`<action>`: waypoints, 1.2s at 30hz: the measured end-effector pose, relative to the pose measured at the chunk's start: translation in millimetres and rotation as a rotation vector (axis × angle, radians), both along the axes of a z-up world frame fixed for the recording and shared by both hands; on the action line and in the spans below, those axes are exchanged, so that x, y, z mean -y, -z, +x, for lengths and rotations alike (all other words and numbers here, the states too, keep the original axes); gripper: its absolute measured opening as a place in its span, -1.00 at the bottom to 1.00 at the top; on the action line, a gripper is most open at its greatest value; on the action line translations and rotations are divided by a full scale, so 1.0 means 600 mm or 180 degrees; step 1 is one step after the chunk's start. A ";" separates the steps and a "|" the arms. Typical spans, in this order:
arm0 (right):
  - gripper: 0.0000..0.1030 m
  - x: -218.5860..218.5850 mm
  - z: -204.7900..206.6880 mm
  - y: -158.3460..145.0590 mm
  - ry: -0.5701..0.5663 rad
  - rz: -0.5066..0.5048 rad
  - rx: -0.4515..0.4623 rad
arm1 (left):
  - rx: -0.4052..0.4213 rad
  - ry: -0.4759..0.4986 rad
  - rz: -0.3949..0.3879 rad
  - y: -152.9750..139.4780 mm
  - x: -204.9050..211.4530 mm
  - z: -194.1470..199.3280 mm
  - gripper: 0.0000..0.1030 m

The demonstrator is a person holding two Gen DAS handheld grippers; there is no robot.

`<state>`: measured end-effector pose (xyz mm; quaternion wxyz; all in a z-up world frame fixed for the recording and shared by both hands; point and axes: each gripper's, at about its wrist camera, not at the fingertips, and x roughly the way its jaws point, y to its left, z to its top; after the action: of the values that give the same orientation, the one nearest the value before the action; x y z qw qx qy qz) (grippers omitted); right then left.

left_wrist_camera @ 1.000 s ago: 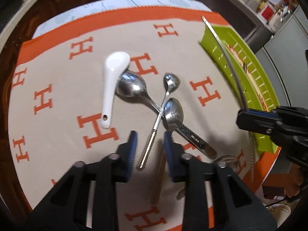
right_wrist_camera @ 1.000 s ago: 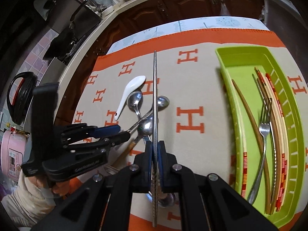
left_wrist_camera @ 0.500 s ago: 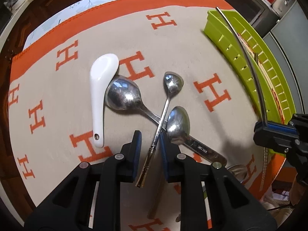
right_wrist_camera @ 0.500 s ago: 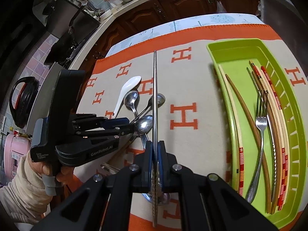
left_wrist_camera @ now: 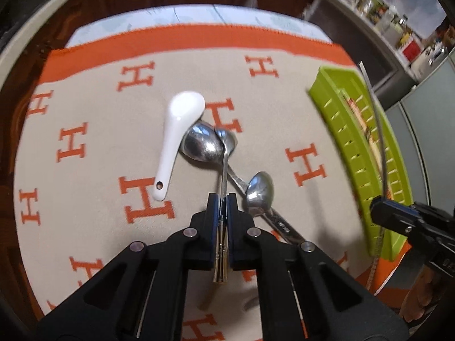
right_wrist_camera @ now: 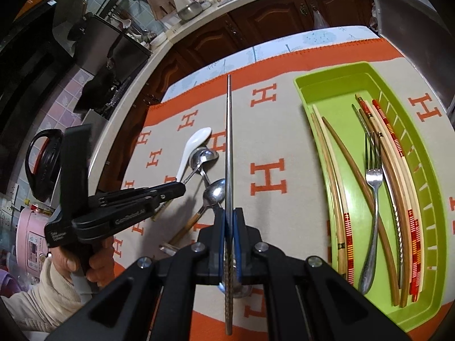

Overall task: Organize utensils
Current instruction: 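Grasp a wooden-handled spoon with the left tool while the right tool holds the metal chopstick, then carry the spoon and metal chopstick into the green tray with both tools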

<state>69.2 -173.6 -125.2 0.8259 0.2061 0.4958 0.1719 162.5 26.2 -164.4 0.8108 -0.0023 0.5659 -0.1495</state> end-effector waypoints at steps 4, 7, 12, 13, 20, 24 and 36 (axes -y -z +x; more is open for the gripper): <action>-0.90 0.003 -0.006 -0.003 0.0003 0.0041 0.0018 | 0.0130 -0.0097 -0.0095 -0.027 -0.015 -0.027 -0.94; -0.90 0.007 -0.010 -0.003 0.0013 0.0055 0.0012 | 0.0090 -0.0083 -0.0067 -0.024 -0.014 -0.042 -0.94; -0.90 0.010 -0.018 -0.005 0.0013 0.0060 0.0021 | -0.0209 0.0019 0.0157 0.027 -0.001 -0.043 -1.00; -0.90 0.011 -0.019 -0.005 0.0015 0.0063 0.0021 | -0.0276 0.0033 0.0158 0.039 0.001 -0.040 -1.00; -0.90 0.024 -0.020 0.000 0.0032 0.0130 -0.0022 | -0.0377 0.0067 0.0164 0.051 0.003 -0.021 -0.99; -0.90 0.029 -0.017 0.006 0.0034 0.0158 -0.0056 | -0.0463 0.0103 0.0161 0.058 0.004 -0.007 -0.98; -0.90 0.028 -0.021 0.010 0.0021 0.0190 -0.0048 | -0.0421 0.0278 0.0383 0.056 0.034 0.030 -1.00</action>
<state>56.6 -190.3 -131.2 0.8162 0.2336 0.4960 0.1824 180.2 5.5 -198.2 0.7631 0.0612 0.6257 -0.1500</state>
